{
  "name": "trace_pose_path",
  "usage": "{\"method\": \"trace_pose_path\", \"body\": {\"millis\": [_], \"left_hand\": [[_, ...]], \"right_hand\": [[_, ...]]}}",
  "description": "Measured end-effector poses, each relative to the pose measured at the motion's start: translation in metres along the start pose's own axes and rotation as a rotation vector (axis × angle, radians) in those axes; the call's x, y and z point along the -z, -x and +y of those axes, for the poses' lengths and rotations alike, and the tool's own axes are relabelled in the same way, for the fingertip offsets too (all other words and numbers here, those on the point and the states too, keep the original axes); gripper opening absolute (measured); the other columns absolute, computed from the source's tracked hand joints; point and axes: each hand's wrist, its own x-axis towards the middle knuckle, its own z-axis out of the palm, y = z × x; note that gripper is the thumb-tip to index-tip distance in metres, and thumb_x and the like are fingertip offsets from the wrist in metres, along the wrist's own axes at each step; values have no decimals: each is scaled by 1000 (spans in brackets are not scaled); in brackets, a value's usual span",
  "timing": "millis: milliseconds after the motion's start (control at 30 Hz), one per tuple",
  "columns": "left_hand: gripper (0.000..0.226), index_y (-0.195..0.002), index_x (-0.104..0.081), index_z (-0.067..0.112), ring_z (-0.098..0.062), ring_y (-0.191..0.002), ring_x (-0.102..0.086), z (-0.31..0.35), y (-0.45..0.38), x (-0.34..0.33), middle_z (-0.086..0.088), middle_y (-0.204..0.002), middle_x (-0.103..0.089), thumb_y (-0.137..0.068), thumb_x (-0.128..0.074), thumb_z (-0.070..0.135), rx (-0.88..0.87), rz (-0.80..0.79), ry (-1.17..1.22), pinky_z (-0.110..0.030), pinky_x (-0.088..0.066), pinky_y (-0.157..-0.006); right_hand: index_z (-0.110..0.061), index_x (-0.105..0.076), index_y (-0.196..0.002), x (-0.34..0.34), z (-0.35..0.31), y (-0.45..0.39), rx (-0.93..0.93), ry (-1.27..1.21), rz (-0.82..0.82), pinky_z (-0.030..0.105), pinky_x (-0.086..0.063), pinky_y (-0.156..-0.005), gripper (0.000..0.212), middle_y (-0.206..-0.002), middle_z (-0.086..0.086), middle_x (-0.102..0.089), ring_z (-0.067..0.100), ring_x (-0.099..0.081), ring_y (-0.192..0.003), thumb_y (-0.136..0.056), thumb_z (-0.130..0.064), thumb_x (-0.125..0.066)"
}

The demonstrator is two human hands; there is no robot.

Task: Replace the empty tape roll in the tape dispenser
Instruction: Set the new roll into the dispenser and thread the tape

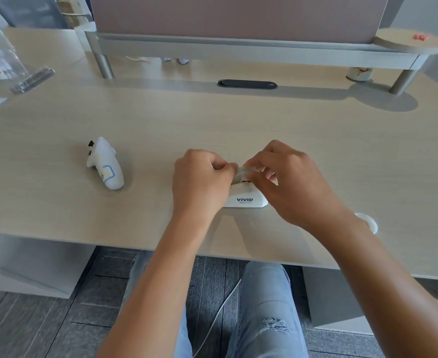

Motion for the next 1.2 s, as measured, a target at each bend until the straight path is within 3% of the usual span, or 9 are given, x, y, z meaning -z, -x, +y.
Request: {"method": "trace_pose_path", "body": {"millis": [133,267,467,633,933,1033,1133,1200], "left_hand": [[19,-67,-76,7,-34,-63,-59,2,-1,0,-14,-64,-71,-78,-73,22,13,-5,4,-39,-54,-60],[23,-64,-70,2,-21,-58,-36,3,-2,0,-30,-70,-60,-77,-63,20,15,-18,-18,-36,-37,-52],[27,-65,-66,-3,-20,-60,-33,6,-1,3,-34,-71,-56,-77,-60,20,28,-37,-18,-31,-33,-55],[27,-73,-66,-8,-22,-63,-37,7,-5,6,-34,-78,-63,-83,-60,17,11,-40,-1,-38,-41,-55],[27,-85,-65,-9,-25,-69,-50,-2,-7,15,-27,-89,-71,-92,-55,16,26,-19,88,-33,-41,-62],[27,-85,-66,-8,-35,-74,-58,-8,-8,18,-24,-89,-72,-91,-54,16,65,0,175,-42,-51,-67],[25,-83,-67,-2,-27,-74,-58,-14,-7,22,-15,-81,-71,-92,-54,17,95,9,183,-49,-56,-75],[24,-83,-68,2,-30,-76,-61,-19,-6,24,-7,-76,-68,-92,-53,18,107,-2,182,-51,-57,-78]], "right_hand": [[-20,-78,-107,-1,0,0,-3,6,4,48,-59,-73,15,-98,2,-65,26,-68,-77,-95,-17,-68],[-20,-78,-107,-1,0,0,-7,14,8,48,-59,-73,17,-99,1,-66,27,-69,-78,-95,-17,-68],[-23,-78,-109,1,-4,0,-21,38,2,47,-58,-71,18,-100,0,-65,24,-71,-80,-94,-21,-68],[-27,-76,-112,1,-8,-1,-38,68,-6,46,-58,-72,21,-102,-3,-64,25,-71,-82,-93,-28,-66],[-28,-75,-114,-2,-11,-5,-70,92,7,40,-57,-75,25,-102,-7,-65,18,-69,-86,-91,-35,-72],[-28,-76,-111,-3,-12,-6,-72,94,7,40,-57,-75,21,-101,-6,-65,20,-68,-86,-92,-35,-71],[-28,-77,-108,-4,-13,-6,-73,103,10,41,-57,-75,19,-100,-5,-65,21,-68,-86,-92,-34,-70],[-28,-77,-107,-4,-14,-6,-78,110,11,41,-57,-75,17,-100,-5,-65,21,-68,-86,-92,-33,-69]]}}
